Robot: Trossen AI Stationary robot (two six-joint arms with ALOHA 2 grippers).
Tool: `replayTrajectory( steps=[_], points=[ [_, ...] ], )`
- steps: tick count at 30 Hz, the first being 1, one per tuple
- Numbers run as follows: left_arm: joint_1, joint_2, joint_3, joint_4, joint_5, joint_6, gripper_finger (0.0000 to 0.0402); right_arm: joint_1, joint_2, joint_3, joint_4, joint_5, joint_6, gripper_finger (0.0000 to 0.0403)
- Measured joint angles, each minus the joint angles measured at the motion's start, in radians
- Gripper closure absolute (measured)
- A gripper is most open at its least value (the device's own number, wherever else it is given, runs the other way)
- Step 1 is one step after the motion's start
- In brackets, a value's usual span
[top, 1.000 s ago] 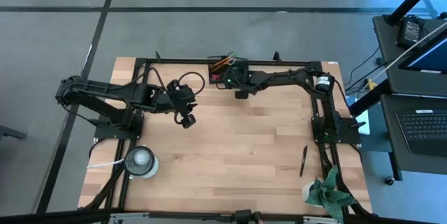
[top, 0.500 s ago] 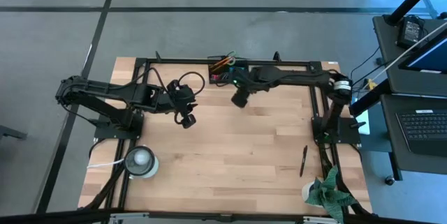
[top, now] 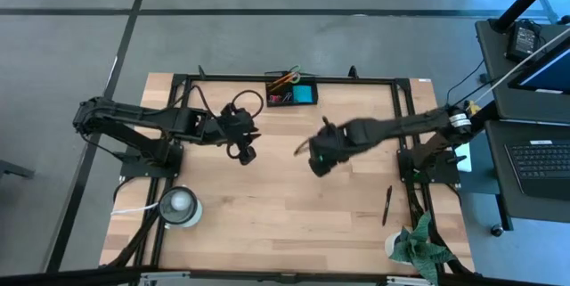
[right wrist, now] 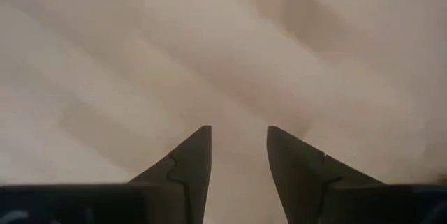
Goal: Pick and place office supplies into organizer
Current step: Put the black pen into the desk organizer
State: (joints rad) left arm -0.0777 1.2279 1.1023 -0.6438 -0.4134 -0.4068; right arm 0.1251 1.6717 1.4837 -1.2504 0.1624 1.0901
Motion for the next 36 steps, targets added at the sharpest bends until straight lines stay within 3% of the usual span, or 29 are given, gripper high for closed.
replayTrajectory(
  steps=[10,17,26,31,36],
  points=[
    [0.002,0.136,-0.001,0.098,0.142,0.082,0.0327,0.231,0.044,-0.013,-0.116,-0.088,0.374,0.0261],
    [0.002,0.219,-0.001,0.164,0.162,0.110,0.0327,0.333,0.020,-0.191,-0.122,-0.228,0.611,0.0261],
    [0.002,0.227,-0.002,0.228,0.184,0.141,0.0327,0.469,-0.115,-0.498,0.191,-0.280,0.923,0.0270],
    [0.002,0.224,-0.002,0.227,0.200,0.141,0.0327,0.556,-0.165,-0.621,0.213,-0.269,1.120,0.0279],
    [0.002,0.224,-0.002,0.227,0.200,0.141,0.0327,0.592,-0.170,-0.674,0.248,-0.270,1.198,0.0281]
  ],
)
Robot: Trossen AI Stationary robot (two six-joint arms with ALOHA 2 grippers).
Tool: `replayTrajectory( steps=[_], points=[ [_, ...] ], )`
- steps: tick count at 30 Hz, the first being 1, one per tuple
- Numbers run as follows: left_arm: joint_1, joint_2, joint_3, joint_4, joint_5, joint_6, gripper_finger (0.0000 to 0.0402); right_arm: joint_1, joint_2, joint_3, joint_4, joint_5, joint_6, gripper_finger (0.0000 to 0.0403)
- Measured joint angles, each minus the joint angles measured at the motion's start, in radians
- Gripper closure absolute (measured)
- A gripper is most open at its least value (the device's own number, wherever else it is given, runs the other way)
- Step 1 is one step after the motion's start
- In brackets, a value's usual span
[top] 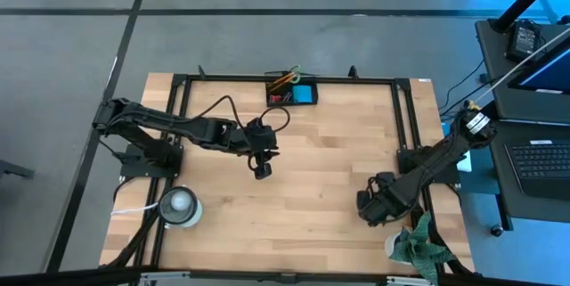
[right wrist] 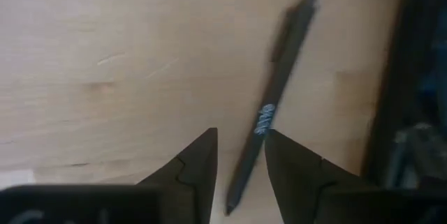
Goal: Pick and place office supplies into organizer
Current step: Put the black pen into the desk organizer
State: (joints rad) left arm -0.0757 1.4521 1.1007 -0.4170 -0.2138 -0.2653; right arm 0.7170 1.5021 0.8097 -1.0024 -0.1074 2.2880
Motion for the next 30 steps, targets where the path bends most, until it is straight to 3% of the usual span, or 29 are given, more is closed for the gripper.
replayTrajectory(
  steps=[7,15,24,30],
  points=[
    [0.000,0.000,0.000,0.000,0.000,0.000,0.0327,0.000,0.002,-0.079,0.118,0.000,0.011,0.0281],
    [0.000,0.000,0.000,0.001,0.000,0.000,0.0327,0.004,0.002,-0.074,0.096,0.005,0.007,0.0281],
    [0.023,0.000,0.000,0.002,0.000,-0.001,0.0327,0.018,0.002,-0.085,0.049,-0.066,0.012,0.0281],
    [0.033,0.000,0.000,0.002,0.000,-0.001,0.0327,0.017,-0.007,-0.167,0.186,-0.063,0.033,0.0281]
  ],
)
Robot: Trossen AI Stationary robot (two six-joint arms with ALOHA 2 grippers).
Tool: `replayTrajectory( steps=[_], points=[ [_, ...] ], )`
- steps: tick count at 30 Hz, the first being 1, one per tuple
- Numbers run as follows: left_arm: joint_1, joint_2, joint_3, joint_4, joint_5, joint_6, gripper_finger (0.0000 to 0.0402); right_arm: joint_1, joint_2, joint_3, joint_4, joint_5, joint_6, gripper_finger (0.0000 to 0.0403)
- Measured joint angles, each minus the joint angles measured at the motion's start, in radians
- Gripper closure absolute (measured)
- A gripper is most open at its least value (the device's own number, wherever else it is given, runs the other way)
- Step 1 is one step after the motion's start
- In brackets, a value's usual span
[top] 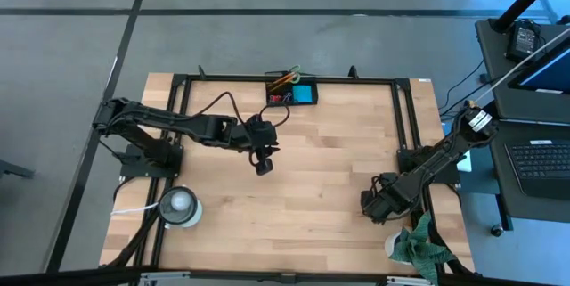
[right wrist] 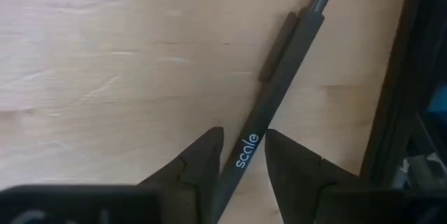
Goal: Pick and place office supplies into organizer
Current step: Put the black pen into the desk organizer
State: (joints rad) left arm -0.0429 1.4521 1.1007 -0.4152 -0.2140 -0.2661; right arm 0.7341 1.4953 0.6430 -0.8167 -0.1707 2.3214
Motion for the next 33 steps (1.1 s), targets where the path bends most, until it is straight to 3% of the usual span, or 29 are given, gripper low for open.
replayTrajectory(
  steps=[14,25,33],
  points=[
    [0.000,0.000,0.000,-0.001,0.012,0.000,0.0327,0.001,0.008,0.014,-0.023,0.032,-0.030,0.0286],
    [-0.001,0.000,0.000,-0.001,0.012,-0.009,0.0327,0.001,0.005,0.000,0.012,0.062,-0.059,0.0366],
    [-0.002,0.000,0.000,-0.003,0.034,-0.011,0.0327,-0.028,0.006,-0.002,0.016,0.080,-0.243,0.0357]
  ],
)
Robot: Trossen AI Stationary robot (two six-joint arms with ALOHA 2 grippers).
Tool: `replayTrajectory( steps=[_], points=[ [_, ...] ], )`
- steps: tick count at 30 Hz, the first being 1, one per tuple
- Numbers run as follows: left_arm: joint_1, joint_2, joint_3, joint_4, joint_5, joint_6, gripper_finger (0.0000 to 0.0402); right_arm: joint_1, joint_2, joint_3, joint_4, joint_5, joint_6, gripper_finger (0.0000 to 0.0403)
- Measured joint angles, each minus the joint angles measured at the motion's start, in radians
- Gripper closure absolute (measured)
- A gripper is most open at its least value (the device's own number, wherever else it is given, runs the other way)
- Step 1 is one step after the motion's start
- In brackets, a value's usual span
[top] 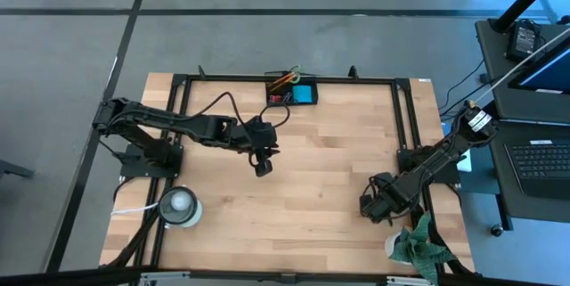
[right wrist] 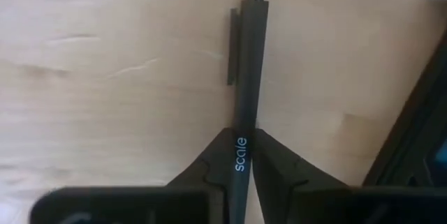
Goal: Pick and place office supplies into organizer
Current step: Put the black pen into the desk organizer
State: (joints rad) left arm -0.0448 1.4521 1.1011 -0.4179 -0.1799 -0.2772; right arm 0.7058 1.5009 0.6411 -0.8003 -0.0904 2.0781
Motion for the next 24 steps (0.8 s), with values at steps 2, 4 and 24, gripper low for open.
replayTrajectory(
  steps=[2,4,24],
  points=[
    [0.000,0.000,0.000,0.000,0.001,0.000,0.0327,-0.018,0.000,-0.001,0.007,0.001,-0.066,0.0357],
    [0.000,0.000,0.000,0.000,0.014,0.001,0.0327,-0.037,0.000,-0.001,0.014,0.003,-0.134,0.0360],
    [-0.014,0.149,0.001,0.050,0.135,0.063,0.0327,-0.273,-0.001,-0.001,0.226,0.092,-0.850,0.0357]
  ],
)
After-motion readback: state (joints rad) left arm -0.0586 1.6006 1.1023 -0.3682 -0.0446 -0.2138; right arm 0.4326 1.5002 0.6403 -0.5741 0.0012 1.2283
